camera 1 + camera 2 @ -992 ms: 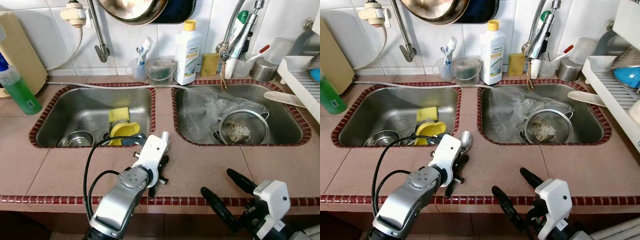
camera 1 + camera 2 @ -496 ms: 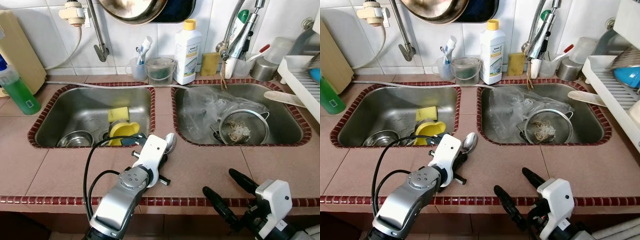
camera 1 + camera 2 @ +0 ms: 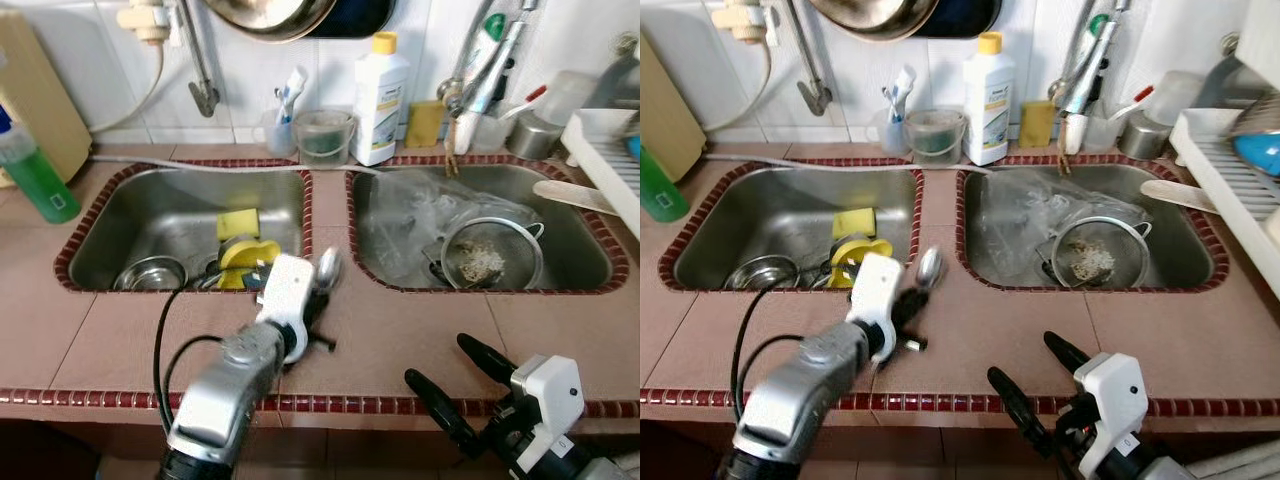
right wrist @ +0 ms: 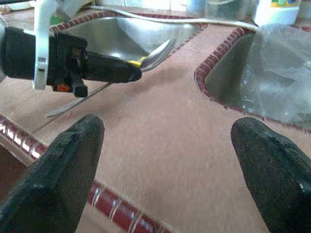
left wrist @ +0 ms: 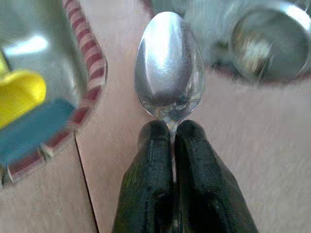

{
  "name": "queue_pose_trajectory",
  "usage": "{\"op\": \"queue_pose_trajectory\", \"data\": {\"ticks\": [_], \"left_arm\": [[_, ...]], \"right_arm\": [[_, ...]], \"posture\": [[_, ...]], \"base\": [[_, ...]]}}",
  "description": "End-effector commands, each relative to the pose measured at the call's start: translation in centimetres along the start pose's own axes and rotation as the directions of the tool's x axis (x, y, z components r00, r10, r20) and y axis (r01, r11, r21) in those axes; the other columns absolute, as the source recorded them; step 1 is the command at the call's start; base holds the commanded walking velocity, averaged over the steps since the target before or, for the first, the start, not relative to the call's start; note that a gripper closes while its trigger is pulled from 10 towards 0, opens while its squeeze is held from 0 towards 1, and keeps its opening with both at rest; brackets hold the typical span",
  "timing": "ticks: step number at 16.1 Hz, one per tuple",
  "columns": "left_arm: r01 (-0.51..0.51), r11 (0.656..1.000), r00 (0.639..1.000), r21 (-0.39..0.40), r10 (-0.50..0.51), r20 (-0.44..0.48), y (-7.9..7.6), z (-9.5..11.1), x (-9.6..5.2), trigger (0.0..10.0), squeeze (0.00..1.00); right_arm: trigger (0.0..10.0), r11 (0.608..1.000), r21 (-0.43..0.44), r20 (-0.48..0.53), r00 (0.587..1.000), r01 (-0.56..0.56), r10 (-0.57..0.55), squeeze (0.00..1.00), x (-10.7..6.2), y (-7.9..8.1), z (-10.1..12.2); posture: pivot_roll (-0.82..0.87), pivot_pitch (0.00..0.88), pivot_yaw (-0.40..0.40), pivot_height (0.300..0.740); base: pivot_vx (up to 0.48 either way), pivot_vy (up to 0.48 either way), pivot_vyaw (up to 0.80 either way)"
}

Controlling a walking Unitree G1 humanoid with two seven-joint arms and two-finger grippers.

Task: Kitchen organization

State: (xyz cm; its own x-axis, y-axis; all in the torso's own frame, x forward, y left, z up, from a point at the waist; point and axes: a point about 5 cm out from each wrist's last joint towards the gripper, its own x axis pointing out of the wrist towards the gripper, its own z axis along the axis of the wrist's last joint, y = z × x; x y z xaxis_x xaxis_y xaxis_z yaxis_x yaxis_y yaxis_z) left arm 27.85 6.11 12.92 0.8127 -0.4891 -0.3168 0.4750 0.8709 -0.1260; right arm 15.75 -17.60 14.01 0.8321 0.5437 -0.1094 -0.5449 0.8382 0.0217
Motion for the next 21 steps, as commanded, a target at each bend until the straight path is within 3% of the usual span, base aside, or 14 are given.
{"op": "queue_pose_trajectory", "data": {"ticks": [1,7,10,11,21], "left_arm": [[0.044,0.999,0.996,-0.006,-0.043,0.079,-0.3,1.7,-0.2,0.0,0.0],[0.177,0.984,0.968,-0.018,-0.17,0.182,-1.2,3.4,-0.7,0.0,0.0],[0.167,0.986,0.969,0.008,-0.165,0.181,-0.8,3.3,-0.5,0.1,0.0],[0.139,0.99,0.976,0.01,-0.139,0.167,-0.1,3.0,-0.3,10.0,0.0],[0.043,0.998,0.982,0.049,-0.051,0.182,2.9,3.7,0.8,10.0,0.0]], "right_arm": [[10.0,1.0,-0.003,0.004,1.0,0.003,-0.003,0.0,0.0,0.0,0.2],[10.0,1.0,-0.013,0.012,1.0,-0.001,0.001,0.0,0.3,-0.2,0.4],[10.0,1.0,-0.008,0.062,0.998,0.011,-0.01,0.0,0.7,-0.5,1.1],[10.0,1.0,-0.009,0.069,0.998,0.013,-0.012,0.0,0.8,-0.6,1.3],[10.0,1.0,0.011,0.147,0.989,-0.003,0.001,0.0,1.8,-1.0,2.8]], "posture": [[-0.2,0.06,0.039,0.74],[-0.2,0.049,0.037,0.74],[-0.2,0.042,0.037,0.74],[-0.2,0.041,0.037,0.74],[-0.19,0.015,0.036,0.74]], "base": [[0.0,0.0,0.0],[0.0,0.0,0.0],[0.0,0.0,0.0],[0.0,0.0,0.0],[0.0,0.0,0.0]]}}
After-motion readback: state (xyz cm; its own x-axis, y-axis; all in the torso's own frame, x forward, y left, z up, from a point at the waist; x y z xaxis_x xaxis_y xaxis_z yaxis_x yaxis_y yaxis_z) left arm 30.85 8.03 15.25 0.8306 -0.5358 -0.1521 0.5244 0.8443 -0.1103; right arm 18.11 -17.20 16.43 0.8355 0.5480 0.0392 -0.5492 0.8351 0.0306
